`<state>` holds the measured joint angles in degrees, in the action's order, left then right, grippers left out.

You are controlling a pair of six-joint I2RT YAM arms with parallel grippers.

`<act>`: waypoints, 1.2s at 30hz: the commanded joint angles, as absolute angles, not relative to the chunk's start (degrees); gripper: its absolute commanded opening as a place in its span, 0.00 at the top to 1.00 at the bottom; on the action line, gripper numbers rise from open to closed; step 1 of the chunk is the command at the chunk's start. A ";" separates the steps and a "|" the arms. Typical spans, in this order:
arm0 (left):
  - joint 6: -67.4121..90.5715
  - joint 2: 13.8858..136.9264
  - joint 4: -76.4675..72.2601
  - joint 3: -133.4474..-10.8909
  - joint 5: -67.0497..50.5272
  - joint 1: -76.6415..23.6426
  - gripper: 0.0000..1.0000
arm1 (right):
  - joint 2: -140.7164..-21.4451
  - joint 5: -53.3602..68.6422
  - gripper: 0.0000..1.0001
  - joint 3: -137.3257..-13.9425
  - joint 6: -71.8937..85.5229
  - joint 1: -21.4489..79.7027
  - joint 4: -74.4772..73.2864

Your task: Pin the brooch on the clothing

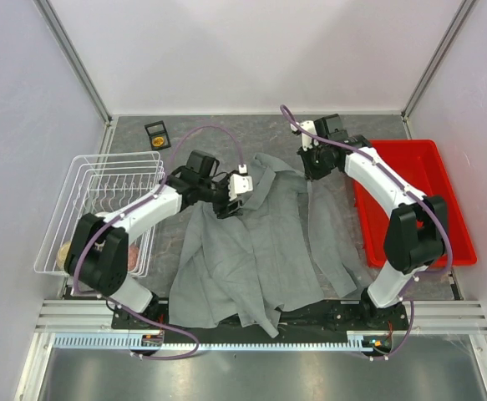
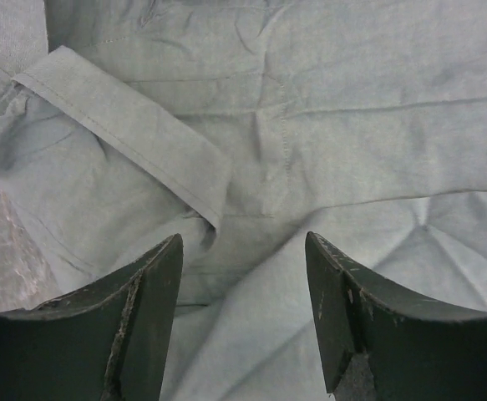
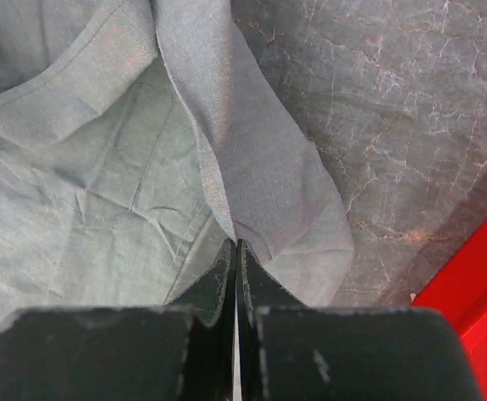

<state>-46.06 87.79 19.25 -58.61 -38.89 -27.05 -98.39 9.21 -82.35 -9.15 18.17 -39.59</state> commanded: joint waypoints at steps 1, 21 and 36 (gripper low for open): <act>-54.75 92.63 10.99 -59.76 -33.32 -28.91 0.32 | -93.26 10.55 1.00 -83.76 -8.00 16.70 -42.18; -34.67 100.71 6.61 -72.84 -40.70 -24.54 0.98 | -90.07 1.59 1.00 -87.18 -9.49 11.17 -45.62; 5.62 129.54 18.36 -110.20 -10.38 -16.70 0.88 | -111.98 -5.27 0.41 -106.08 -9.22 10.63 -42.97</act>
